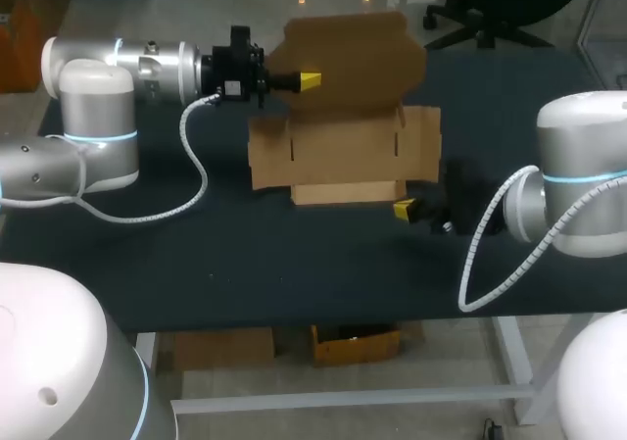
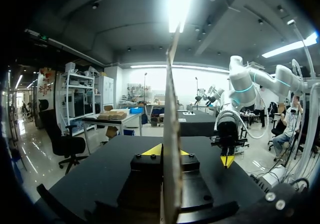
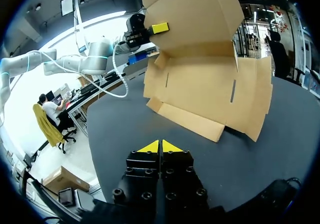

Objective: Assemble the packaging by folding the flat box into shape, placing the metal phone stand inside, and closing the box properly

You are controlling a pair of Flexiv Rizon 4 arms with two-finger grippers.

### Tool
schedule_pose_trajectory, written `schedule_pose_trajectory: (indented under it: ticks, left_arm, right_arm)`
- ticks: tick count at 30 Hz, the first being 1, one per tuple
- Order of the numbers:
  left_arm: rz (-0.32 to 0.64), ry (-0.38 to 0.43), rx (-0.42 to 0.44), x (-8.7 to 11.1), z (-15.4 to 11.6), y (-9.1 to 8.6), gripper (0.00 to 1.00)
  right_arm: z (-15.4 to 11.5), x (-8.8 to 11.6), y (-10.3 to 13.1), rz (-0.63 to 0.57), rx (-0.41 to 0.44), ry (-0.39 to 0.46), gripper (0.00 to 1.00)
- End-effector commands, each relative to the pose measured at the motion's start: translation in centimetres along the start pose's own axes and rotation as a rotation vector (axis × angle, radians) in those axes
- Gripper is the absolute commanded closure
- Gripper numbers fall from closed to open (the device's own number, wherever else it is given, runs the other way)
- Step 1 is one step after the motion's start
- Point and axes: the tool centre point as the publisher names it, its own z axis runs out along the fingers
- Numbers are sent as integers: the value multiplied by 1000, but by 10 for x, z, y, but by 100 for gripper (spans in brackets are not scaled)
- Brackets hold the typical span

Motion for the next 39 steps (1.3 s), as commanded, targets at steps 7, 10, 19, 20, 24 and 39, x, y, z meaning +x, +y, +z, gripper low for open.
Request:
schedule_pose_trajectory:
  ticks: [7,10,19,20,24,39]
  left_arm:
    - [6,3,-14,9,2,-3,100]
    - [6,3,-14,9,2,-3,100]
    - [6,3,-14,9,2,-3,100]
    - [6,3,-14,9,2,-3,100]
    - [6,3,-14,9,2,-3,100]
    - [6,3,-14,9,2,-3,100]
  right_arm:
    - [-1,0,-3,-1,-40,1,100]
    - [-1,0,-3,-1,-40,1,100]
    - [9,1,0,-10,-43,6,100]
    - [15,3,1,-19,-46,0,100]
    - [31,5,2,-30,-62,1,100]
    - [82,5,5,-23,-71,-53,100]
